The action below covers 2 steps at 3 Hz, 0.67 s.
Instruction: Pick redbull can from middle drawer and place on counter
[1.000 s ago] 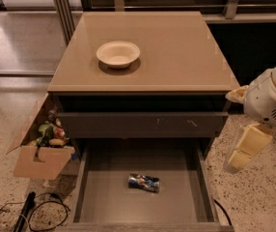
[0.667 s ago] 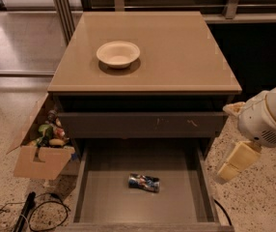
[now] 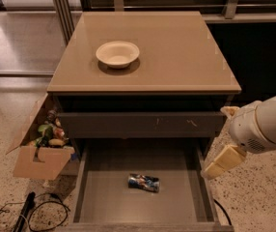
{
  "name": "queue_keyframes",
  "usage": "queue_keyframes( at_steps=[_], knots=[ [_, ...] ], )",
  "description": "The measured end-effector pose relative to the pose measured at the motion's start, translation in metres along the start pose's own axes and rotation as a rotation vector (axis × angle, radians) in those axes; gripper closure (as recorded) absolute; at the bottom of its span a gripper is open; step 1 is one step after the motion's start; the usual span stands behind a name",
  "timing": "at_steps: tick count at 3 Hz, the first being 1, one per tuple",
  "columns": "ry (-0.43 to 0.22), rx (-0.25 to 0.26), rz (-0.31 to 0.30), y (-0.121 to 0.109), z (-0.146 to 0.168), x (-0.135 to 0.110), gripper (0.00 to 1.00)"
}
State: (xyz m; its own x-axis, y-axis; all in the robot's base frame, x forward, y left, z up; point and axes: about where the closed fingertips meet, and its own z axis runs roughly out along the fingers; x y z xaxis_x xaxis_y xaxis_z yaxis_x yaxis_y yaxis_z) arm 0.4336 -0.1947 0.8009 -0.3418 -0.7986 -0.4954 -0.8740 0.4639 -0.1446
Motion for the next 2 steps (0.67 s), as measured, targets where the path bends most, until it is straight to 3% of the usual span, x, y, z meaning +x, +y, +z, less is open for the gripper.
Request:
queue_keyframes(
  at_steps=[1, 2],
  knots=[
    [0.000, 0.000, 0.000, 0.000, 0.000, 0.000, 0.00],
    [0.020, -0.030, 0.049, 0.009, 0.033, 0.003, 0.00]
  ],
)
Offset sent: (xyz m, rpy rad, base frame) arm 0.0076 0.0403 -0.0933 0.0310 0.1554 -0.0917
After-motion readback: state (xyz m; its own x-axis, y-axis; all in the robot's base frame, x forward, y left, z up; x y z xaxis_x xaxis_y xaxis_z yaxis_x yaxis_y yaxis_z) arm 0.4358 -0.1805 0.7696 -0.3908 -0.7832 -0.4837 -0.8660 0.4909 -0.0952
